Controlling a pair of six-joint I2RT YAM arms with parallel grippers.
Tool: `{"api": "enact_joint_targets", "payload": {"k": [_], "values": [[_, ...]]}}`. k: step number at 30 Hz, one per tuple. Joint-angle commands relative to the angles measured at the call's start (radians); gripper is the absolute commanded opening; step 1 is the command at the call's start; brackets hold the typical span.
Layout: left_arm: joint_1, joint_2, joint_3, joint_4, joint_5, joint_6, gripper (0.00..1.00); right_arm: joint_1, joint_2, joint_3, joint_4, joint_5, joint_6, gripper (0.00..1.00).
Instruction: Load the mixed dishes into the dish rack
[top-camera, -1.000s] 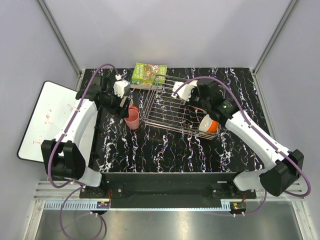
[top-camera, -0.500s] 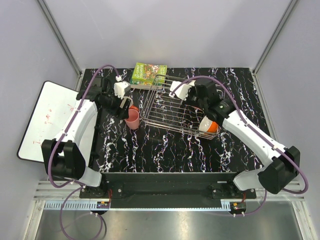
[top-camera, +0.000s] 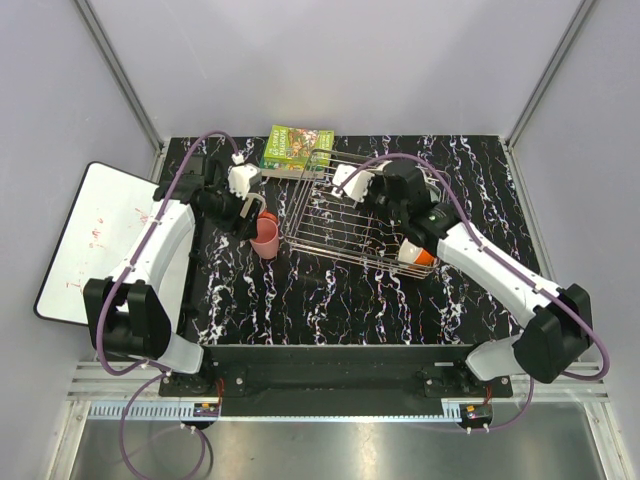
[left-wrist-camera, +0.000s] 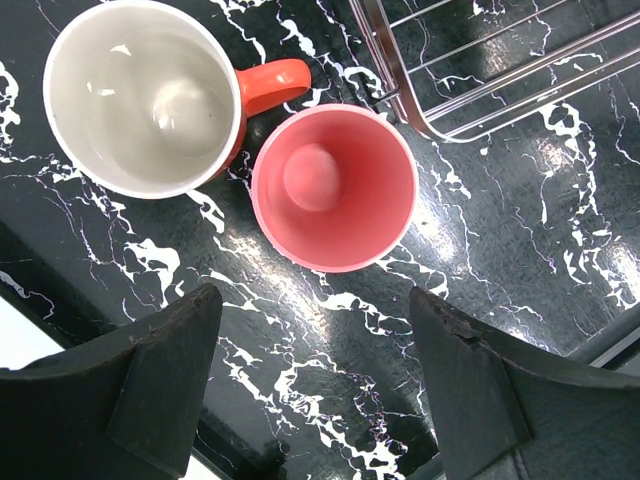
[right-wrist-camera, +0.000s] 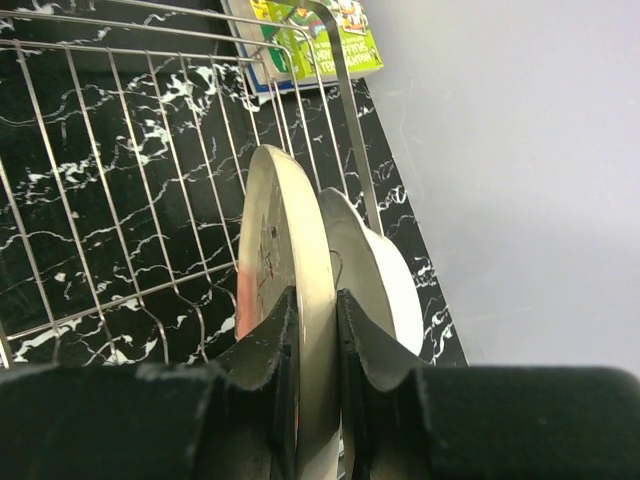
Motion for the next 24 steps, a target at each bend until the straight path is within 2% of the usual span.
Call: {"api": "enact_joint_targets", "payload": {"k": [1, 7, 11, 24], "values": [[0.001, -0.004, -0.016, 0.041, 0.006, 0.006, 0.79, 0.004, -0.042, -0.075, -0.05, -0.014, 0.018, 0.0], [0.001, -0.006, -0.016, 0.044, 0.01, -0.002, 0.79, 0.011, -0.123, -0.121, 0.04, 0.06, -0.028, 0.0], [0.001, -0.007, -0.014, 0.044, 0.003, -0.002, 0.79, 0.016, -0.184, -0.196, 0.103, 0.108, -0.113, 0.0], [0.001, -0.004, -0.016, 0.044, 0.003, -0.016, 0.79, 0.016, -0.316, -0.267, 0.13, 0.069, -0.125, 0.0]]}}
